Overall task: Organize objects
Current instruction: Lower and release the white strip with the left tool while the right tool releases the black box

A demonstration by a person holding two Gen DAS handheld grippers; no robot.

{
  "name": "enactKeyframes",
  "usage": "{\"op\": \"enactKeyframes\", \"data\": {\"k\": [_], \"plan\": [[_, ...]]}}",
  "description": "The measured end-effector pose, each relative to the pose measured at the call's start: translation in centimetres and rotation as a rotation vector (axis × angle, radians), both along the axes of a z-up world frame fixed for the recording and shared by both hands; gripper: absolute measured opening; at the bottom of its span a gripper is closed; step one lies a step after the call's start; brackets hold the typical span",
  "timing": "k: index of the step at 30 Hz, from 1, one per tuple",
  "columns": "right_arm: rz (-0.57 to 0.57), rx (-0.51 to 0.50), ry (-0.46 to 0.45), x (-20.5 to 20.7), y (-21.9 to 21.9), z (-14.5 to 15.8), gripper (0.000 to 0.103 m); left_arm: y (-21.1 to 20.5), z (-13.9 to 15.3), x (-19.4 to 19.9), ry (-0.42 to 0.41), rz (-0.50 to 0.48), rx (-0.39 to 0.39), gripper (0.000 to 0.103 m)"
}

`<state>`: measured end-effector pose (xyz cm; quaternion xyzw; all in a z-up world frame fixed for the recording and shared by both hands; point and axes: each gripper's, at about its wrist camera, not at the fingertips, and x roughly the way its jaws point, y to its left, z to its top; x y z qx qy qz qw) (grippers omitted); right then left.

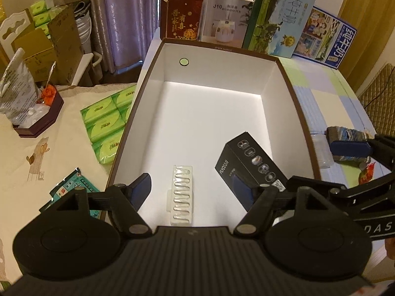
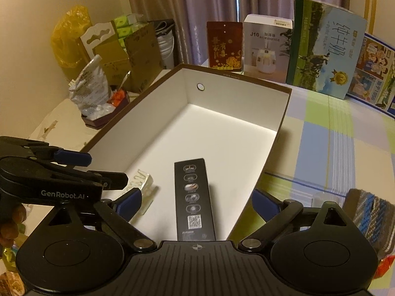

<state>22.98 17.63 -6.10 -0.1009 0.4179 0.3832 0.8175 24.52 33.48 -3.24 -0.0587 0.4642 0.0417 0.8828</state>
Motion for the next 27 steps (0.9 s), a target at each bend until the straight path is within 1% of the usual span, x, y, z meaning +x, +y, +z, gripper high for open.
{"op": "enactKeyframes", "data": {"k": [3, 15, 27], "plan": [[0.009, 0.022, 0.003, -0.6, -0.9, 0.6, 0.095, -0.8, 0.7, -1.3, -0.015, 0.019, 0.002, 0.074], [0.037, 0.08, 0.012, -1.5, -6.4, 2.6, 0.097, -5.5, 2.3, -5.0, -0.037, 0.077, 0.0, 0.075], [0.067, 0.09, 0.037, -1.5, -12.1, 3.1, 0.097, -10.9, 2.6, -7.1, -0.027, 0.112, -0.015, 0.075]]}}
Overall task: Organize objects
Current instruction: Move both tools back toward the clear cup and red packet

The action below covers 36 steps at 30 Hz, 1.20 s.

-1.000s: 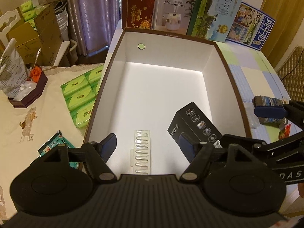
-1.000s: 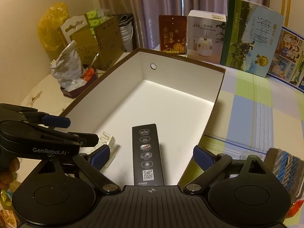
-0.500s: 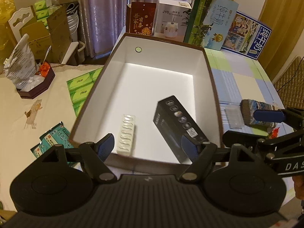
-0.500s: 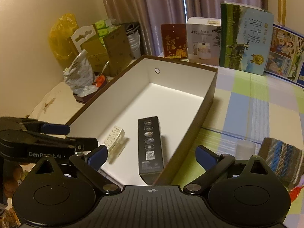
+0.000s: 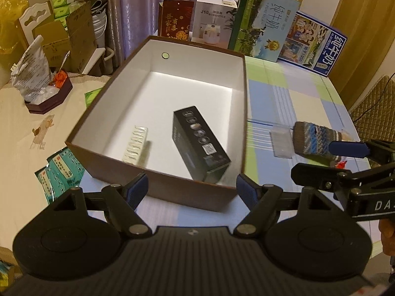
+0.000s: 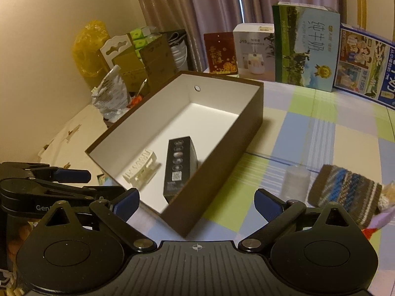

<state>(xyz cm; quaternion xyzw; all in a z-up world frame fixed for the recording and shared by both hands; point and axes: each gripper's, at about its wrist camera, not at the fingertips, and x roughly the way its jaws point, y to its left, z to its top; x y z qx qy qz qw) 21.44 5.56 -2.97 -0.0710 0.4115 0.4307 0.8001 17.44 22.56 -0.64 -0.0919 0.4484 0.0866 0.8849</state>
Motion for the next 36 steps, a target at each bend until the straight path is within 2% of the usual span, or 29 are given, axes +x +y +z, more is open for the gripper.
{"op": "enactKeyframes", "data": {"k": [8, 15, 36], "plan": [[0.005, -0.014, 0.016, 0.1, -3.4, -0.3, 0.097, -3.7, -0.1, -0.4, 0.015, -0.019, -0.003, 0.076], [-0.035, -0.026, 0.04, 0.8, -6.7, -0.6, 0.097, -6.6, -0.7, 0.1, 0.035, -0.063, -0.014, 0.076], [-0.37, -0.031, 0.095, 4.5, -17.4, -0.5, 0.097, -15.3, -2.3, 5.2, 0.042, -0.294, -0.047, 0.076]]}}
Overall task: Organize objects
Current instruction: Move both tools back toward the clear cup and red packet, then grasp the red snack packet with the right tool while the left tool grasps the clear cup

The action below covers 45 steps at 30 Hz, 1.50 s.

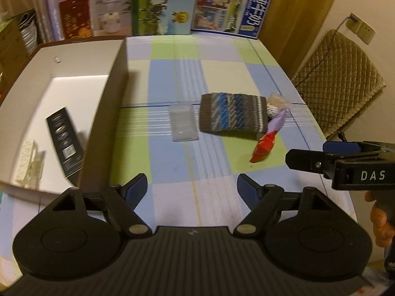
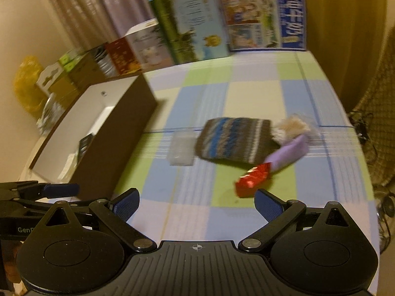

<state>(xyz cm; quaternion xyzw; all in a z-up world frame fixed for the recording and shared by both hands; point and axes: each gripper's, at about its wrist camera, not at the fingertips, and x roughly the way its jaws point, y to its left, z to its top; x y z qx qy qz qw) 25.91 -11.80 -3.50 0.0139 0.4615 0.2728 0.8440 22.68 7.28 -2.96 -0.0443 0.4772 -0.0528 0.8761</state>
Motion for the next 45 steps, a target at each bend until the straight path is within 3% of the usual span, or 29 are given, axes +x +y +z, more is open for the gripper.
{"op": "enactKeyframes", "data": {"k": [18, 25, 31, 38, 40, 44, 45], "plan": [[-0.191, -0.053, 0.045, 4.3, -2.8, -3.7, 0.095, -2.7, -3.0, 5.9, 0.028, -0.056, 0.061, 0.076], [-0.186, -0.057, 0.073, 6.2, -1.5, -5.9, 0.073, -2.4, -4.8, 8.5, 0.065, -0.041, 0.08, 0.076], [-0.211, -0.086, 0.109, 7.8, -0.2, -8.7, 0.059, -2.1, -6.7, 10.4, 0.102, -0.036, 0.1, 0.076], [-0.262, -0.091, 0.162, 9.2, 0.1, -10.8, 0.053, -1.9, -8.0, 11.6, 0.132, -0.052, 0.104, 0.076], [-0.257, -0.094, 0.173, 9.3, 0.1, -11.1, 0.039, -1.8, -8.2, 12.0, 0.135, -0.058, 0.102, 0.076], [-0.254, -0.09, 0.185, 9.1, -0.8, -11.1, 0.032, -1.8, -8.7, 12.7, 0.142, -0.065, 0.098, 0.076], [-0.252, -0.093, 0.183, 8.9, -1.0, -10.9, 0.022, -1.8, -8.8, 12.9, 0.145, -0.066, 0.095, 0.076]]}}
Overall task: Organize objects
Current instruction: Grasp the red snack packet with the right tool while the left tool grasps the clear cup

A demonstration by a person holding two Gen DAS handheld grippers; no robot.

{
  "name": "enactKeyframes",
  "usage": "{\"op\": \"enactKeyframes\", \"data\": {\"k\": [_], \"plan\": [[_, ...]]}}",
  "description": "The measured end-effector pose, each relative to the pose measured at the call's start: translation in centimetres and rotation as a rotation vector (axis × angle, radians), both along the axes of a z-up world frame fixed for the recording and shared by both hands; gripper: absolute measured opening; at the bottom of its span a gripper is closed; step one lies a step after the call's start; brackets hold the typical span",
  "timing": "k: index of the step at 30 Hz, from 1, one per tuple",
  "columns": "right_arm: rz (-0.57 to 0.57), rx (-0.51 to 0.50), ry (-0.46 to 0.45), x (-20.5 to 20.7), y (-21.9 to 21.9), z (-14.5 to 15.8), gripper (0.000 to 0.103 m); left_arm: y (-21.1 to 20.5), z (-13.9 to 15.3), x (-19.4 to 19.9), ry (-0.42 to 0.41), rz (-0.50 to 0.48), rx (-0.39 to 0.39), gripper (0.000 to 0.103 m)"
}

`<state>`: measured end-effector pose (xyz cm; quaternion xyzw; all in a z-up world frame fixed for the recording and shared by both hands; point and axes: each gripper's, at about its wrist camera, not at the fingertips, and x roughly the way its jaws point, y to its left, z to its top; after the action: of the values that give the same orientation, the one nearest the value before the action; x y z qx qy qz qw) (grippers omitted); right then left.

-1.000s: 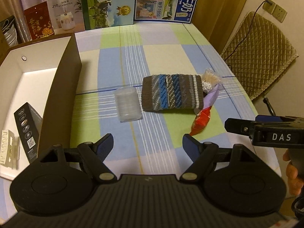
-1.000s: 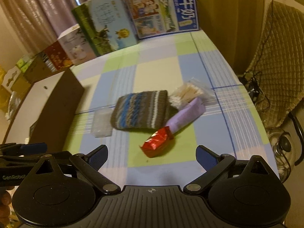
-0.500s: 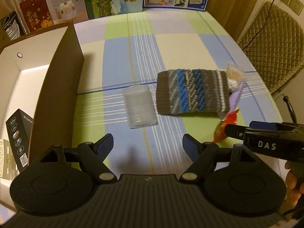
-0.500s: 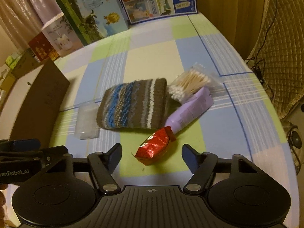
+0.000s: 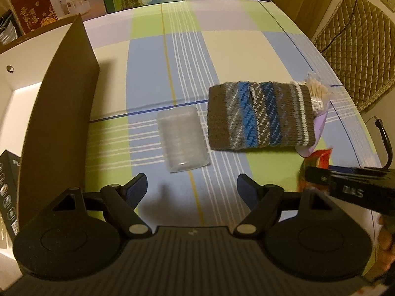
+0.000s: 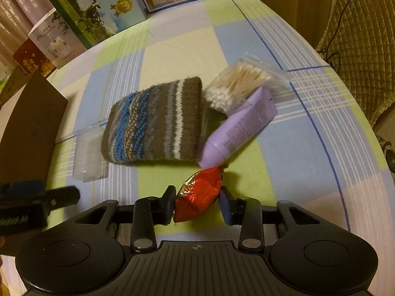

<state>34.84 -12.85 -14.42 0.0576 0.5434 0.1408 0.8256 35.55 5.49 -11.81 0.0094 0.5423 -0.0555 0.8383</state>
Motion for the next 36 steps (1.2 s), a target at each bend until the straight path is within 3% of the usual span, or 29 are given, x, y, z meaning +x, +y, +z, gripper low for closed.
{"op": "enactKeyframes", "data": {"k": [10, 15, 22, 26, 36], "plan": [[-0.087, -0.017, -0.075, -0.1, -4.7, 3.2, 0.021, 0.3, -1.9, 2.8, 0.013, 0.004, 0.008, 0.074], [-0.19, -0.038, -0.093, 1.0, -7.3, 3.4, 0.021, 0.6, -2.9, 4.5, 0.026, 0.019, 0.024, 0.066], [-0.288, -0.048, -0.115, 2.2, -10.5, 3.8, 0.021, 1.1, -4.1, 6.6, 0.038, 0.044, 0.014, 0.062], [-0.303, -0.048, -0.112, 2.1, -11.0, 3.8, 0.021, 1.0, -4.6, 7.4, 0.041, 0.046, -0.005, 0.05], [-0.239, -0.019, -0.109, 1.5, -9.3, 4.2, 0.021, 1.1, -2.7, 6.4, -0.018, 0.04, -0.021, 0.048]]}}
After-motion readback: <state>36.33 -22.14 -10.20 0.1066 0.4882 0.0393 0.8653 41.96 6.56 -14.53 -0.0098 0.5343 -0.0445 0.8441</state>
